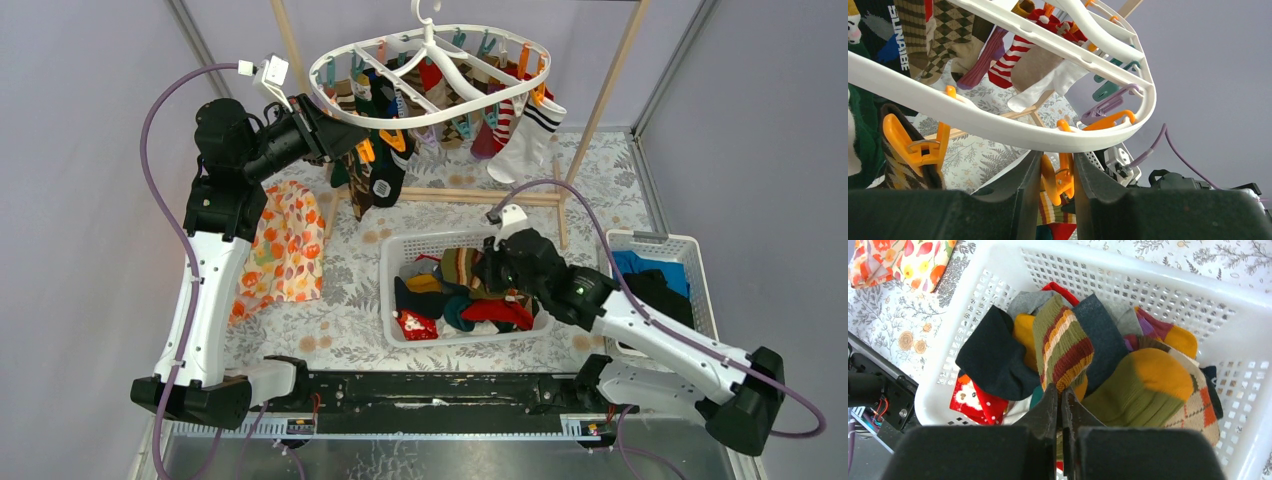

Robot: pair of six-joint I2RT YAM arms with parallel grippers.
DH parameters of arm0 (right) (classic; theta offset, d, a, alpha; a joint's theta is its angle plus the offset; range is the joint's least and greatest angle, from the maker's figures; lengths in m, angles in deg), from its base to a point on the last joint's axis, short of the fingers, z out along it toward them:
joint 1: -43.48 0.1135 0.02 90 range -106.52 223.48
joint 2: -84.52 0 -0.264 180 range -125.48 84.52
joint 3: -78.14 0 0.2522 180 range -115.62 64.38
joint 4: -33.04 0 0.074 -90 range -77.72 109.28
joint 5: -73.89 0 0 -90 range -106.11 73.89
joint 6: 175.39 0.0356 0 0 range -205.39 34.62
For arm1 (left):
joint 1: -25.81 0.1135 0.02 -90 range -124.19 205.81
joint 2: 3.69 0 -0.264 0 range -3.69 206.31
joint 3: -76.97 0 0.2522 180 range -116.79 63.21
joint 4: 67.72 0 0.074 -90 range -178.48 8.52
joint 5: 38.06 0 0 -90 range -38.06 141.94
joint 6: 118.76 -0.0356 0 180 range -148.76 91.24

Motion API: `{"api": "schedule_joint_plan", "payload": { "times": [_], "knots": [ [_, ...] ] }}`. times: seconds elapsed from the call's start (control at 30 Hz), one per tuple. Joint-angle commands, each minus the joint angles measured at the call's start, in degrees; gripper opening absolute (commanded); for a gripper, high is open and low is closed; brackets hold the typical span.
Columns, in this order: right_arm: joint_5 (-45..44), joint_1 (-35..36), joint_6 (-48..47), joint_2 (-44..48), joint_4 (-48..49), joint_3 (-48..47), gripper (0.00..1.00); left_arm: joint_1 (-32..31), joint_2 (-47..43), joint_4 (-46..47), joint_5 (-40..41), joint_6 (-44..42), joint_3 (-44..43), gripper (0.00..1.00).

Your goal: Clip the socks to the hanger

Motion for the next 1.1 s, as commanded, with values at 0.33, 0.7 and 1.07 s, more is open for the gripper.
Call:
{"api": "schedule_joint_plan", "payload": {
  "times": [0.33,0.7,1.07],
  "knots": [
    [-2.5,-5.4,8.2,9.8,-5.8,10.2,0.0,0.4,-0.8,1.5,-0.5,-0.7,0.0,0.0],
    [-5.9,-5.6,-0.7,10.2,-8.1,4.1,0.52,0.4,-0.9,1.4,-0.5,-0.9,0.2,0.0],
    [0.2,0.0,-13.0,2.6,-8.7,-3.9,0.64,0.4,-0.8,2.0,-0.7,-0.7,0.9,0.0]
  ]
}}
